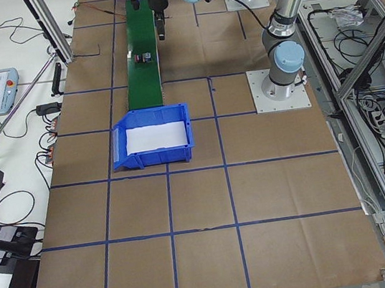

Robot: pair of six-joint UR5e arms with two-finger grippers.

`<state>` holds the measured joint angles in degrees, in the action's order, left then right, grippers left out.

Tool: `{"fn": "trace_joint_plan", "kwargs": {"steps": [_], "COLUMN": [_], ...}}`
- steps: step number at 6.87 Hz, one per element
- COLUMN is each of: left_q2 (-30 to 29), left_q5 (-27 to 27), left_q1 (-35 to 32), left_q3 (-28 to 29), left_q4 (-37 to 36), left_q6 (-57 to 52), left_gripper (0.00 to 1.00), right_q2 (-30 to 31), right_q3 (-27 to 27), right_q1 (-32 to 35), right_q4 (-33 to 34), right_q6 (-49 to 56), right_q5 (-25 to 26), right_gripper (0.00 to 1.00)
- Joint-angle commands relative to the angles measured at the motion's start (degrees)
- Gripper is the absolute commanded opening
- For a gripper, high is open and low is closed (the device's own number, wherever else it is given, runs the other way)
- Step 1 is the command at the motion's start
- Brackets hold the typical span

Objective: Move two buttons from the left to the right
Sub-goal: 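Carry the yellow button with the right gripper into the foam-lined bin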

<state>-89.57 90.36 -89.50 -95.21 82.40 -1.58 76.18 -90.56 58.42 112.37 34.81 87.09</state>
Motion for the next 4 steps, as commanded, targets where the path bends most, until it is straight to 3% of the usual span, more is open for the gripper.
{"fn": "trace_joint_plan", "kwargs": {"steps": [1,4], "left_q2": [0.45,0.80], "left_q5": [-0.27,-0.36], "left_q1": [0.46,1.52], "left_q3": [-0.59,-1.03], "left_q4": [-0.04,-0.04], "left_q6": [-0.62,-0.71], "left_gripper": [1.00,1.00], "right_q2": [-5.67,-5.86], "right_q3": [-0.93,-8.64], "right_q1": [-2.26,-2.26], "right_q4": [3.71,11.61], "right_q6": [7.97,7.99], "right_q5": [-2.28,-1.58], "right_gripper": [0.04,0.04]}}
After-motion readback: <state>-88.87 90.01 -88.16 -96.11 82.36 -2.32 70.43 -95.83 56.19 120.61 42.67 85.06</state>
